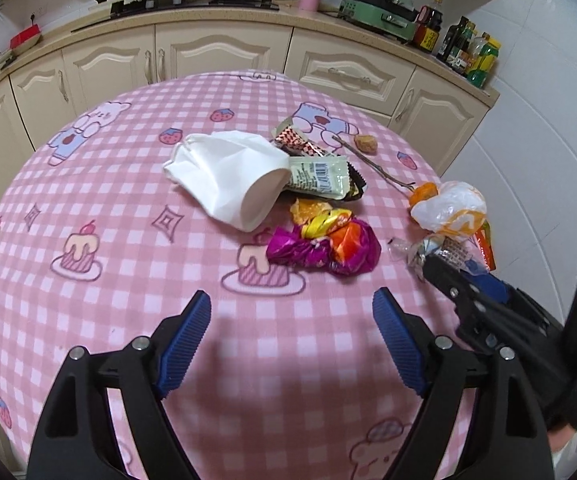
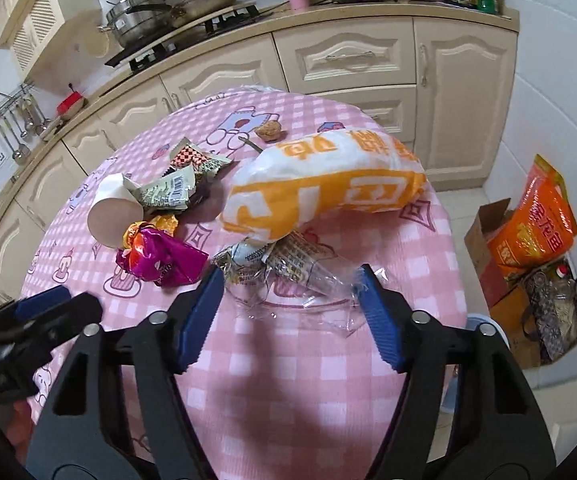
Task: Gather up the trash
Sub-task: 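Grasp the pink candy wrappers with the left tool while the right grasps the clear plastic bag, then carry the wrappers and plastic bag with both tools over the blue bin, then open both tools to drop the wrappers and plastic bag into the bin, then move both tools back over the table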
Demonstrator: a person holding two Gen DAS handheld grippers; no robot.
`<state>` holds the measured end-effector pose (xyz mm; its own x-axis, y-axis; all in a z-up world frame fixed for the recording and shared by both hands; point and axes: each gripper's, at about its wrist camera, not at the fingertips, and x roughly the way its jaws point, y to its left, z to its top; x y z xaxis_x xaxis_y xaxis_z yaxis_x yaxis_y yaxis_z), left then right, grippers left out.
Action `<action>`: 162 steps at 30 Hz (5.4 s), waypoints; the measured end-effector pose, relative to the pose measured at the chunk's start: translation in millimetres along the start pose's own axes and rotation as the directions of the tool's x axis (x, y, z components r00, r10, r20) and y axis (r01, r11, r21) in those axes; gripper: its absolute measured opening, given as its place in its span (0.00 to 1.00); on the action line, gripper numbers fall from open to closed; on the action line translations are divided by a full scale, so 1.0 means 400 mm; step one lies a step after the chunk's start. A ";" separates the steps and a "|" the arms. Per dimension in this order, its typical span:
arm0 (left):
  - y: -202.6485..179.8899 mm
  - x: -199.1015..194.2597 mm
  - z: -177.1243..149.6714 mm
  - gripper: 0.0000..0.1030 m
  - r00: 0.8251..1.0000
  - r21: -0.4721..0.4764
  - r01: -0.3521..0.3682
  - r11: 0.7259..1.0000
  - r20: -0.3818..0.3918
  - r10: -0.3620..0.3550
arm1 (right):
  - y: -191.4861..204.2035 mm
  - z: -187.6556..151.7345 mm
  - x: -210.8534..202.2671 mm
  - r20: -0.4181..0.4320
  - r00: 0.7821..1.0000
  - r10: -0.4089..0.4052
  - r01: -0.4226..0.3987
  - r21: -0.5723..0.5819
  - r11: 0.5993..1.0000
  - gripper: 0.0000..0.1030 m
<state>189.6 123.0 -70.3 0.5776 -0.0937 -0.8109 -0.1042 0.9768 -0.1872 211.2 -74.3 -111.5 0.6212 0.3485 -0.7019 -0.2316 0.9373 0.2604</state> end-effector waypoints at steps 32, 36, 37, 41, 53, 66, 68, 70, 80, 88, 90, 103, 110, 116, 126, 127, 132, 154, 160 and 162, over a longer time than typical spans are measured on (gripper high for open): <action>0.011 0.050 -0.009 0.45 0.999 0.017 -0.044 0.999 0.020 0.043 | -0.008 -0.002 -0.048 0.045 0.995 0.093 -0.094 0.039 0.995 0.86; 0.020 0.024 -0.033 0.45 0.998 0.024 -0.037 0.999 0.043 0.036 | 0.018 0.013 -0.011 0.017 0.992 0.124 -0.124 -0.001 0.992 0.86; 0.023 0.017 -0.038 0.45 0.998 0.026 -0.036 0.999 0.051 0.035 | 0.022 0.015 0.013 -0.003 0.994 0.105 -0.105 -0.003 0.994 0.86; 0.033 -0.003 -0.052 0.45 0.996 0.027 -0.048 0.999 0.083 0.045 | 0.047 0.019 0.040 0.005 0.998 0.063 -0.063 -0.046 0.997 0.61; 0.032 -0.048 -0.057 0.45 0.990 0.035 -0.021 0.999 0.137 0.016 | 0.068 -0.032 -0.047 0.042 0.994 0.099 -0.098 -0.027 0.995 0.27; -0.053 -0.103 -0.094 0.45 0.984 0.110 0.043 0.993 0.166 -0.061 | 0.038 -0.088 -0.181 0.124 0.989 0.080 -0.080 -0.004 0.997 0.26; -0.083 -0.109 -0.100 0.45 0.983 0.134 0.057 0.989 0.163 -0.078 | 0.019 -0.097 -0.197 0.132 0.989 0.071 -0.073 0.014 0.997 0.26; -0.110 -0.112 -0.108 0.45 0.982 0.158 0.071 0.985 0.160 -0.097 | -0.005 -0.108 -0.215 0.143 0.988 0.057 -0.064 0.041 0.997 0.26; -0.287 -0.095 -0.156 0.45 0.975 0.304 0.164 0.938 0.097 -0.202 | -0.173 -0.185 -0.301 0.173 0.983 -0.062 0.024 0.212 0.977 0.26; -0.455 -0.045 -0.200 0.45 0.968 0.411 0.222 0.884 0.019 -0.252 | -0.321 -0.254 -0.339 0.155 0.979 -0.136 0.078 0.331 0.940 0.26; -0.506 -0.021 -0.216 0.45 0.968 0.441 0.230 0.867 -0.012 -0.251 | -0.369 -0.277 -0.342 0.141 0.978 -0.157 0.095 0.370 0.924 0.26; -0.742 0.189 -0.316 0.45 0.956 0.544 0.272 0.794 -0.246 -0.159 | -0.600 -0.379 -0.297 0.017 0.979 -0.203 0.161 0.546 0.822 0.26; -0.833 0.311 -0.332 0.47 0.944 0.540 0.271 0.797 -0.312 -0.110 | -0.690 -0.399 -0.275 -0.042 0.977 -0.209 0.194 0.577 0.794 0.26; -0.855 0.383 -0.322 0.57 0.928 0.503 0.262 0.824 -0.366 -0.072 | -0.746 -0.399 -0.273 -0.063 0.971 -0.230 0.223 0.588 0.778 0.26; -0.802 0.397 -0.283 0.58 0.935 0.479 0.206 0.853 -0.354 -0.027 | -0.771 -0.336 -0.194 -0.086 0.979 -0.184 0.199 0.594 0.780 0.66; -0.798 0.395 -0.279 0.58 0.936 0.478 0.201 0.855 -0.351 -0.024 | -0.770 -0.333 -0.195 -0.076 0.978 -0.194 0.200 0.599 0.775 0.69; -0.772 0.381 -0.263 0.58 0.946 0.475 0.171 0.863 -0.323 -0.011 | -0.760 -0.336 -0.193 -0.083 0.979 -0.186 0.198 0.602 0.773 0.69; -0.735 0.267 -0.300 0.59 0.955 0.493 0.216 0.842 -0.286 -0.078 | -0.643 -0.374 -0.268 -0.079 0.972 -0.222 0.225 0.588 0.777 0.69; -0.720 0.205 -0.305 0.59 0.959 0.499 0.232 0.835 -0.259 -0.112 | -0.599 -0.380 -0.318 -0.049 0.967 -0.248 0.229 0.591 0.774 0.69; -0.713 0.183 -0.303 0.59 0.959 0.499 0.246 0.831 -0.252 -0.132 | -0.579 -0.378 -0.339 -0.032 0.966 -0.256 0.226 0.586 0.778 0.69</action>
<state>163.5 -185.8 -143.5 0.3631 -0.2672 -0.8926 0.4588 0.8851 -0.0783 67.5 -338.9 -177.0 0.6358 0.0962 -0.7658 0.3988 0.8086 0.4327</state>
